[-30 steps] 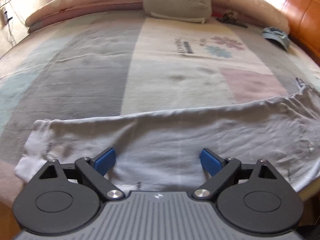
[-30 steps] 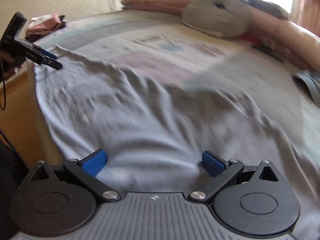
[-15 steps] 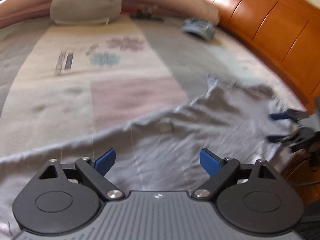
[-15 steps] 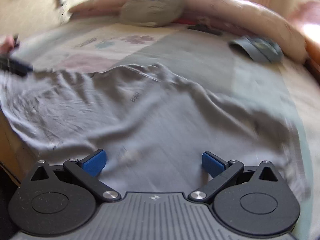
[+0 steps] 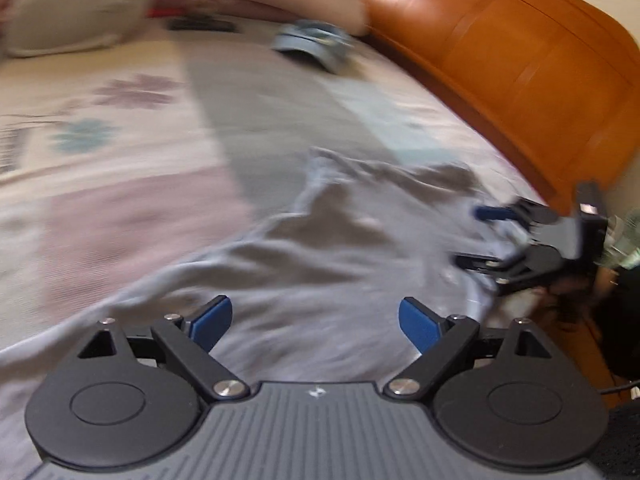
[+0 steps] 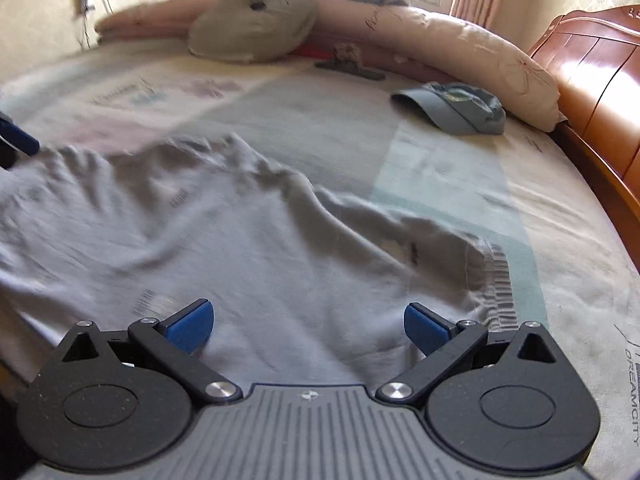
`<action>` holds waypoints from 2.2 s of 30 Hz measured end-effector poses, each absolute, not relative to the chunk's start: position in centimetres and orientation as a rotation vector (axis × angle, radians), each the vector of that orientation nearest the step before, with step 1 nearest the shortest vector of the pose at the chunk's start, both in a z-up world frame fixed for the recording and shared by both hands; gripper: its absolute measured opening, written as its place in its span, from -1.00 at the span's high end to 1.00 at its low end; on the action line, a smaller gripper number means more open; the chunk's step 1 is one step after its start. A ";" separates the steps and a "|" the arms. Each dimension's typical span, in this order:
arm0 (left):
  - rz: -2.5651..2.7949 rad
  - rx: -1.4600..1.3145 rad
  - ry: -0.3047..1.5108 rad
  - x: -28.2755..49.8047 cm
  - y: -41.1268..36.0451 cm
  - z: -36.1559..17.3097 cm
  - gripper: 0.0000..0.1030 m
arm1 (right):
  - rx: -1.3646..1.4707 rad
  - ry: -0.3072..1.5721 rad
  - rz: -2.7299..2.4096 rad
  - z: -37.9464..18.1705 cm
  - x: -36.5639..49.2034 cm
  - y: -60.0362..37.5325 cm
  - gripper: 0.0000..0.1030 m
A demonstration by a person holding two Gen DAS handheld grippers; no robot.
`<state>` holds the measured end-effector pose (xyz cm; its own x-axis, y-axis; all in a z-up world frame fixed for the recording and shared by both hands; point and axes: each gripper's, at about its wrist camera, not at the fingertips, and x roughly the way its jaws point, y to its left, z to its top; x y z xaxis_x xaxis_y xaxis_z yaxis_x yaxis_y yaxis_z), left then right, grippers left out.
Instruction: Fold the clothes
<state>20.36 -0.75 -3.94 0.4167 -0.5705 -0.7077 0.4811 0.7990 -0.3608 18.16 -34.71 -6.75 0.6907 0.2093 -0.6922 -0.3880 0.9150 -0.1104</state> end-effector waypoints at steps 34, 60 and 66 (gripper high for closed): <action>-0.711 0.049 0.965 27.4 -13.2 -4.9 -0.63 | -0.201 0.664 0.264 -5.9 15.2 -35.4 -1.00; -0.458 0.305 0.910 20.0 -4.3 -1.9 -0.65 | -0.156 0.712 0.378 -4.4 13.5 -29.7 -1.00; -0.435 0.297 0.922 18.7 -2.1 -2.4 -0.66 | -0.145 0.753 0.364 -7.3 12.6 -27.0 -1.00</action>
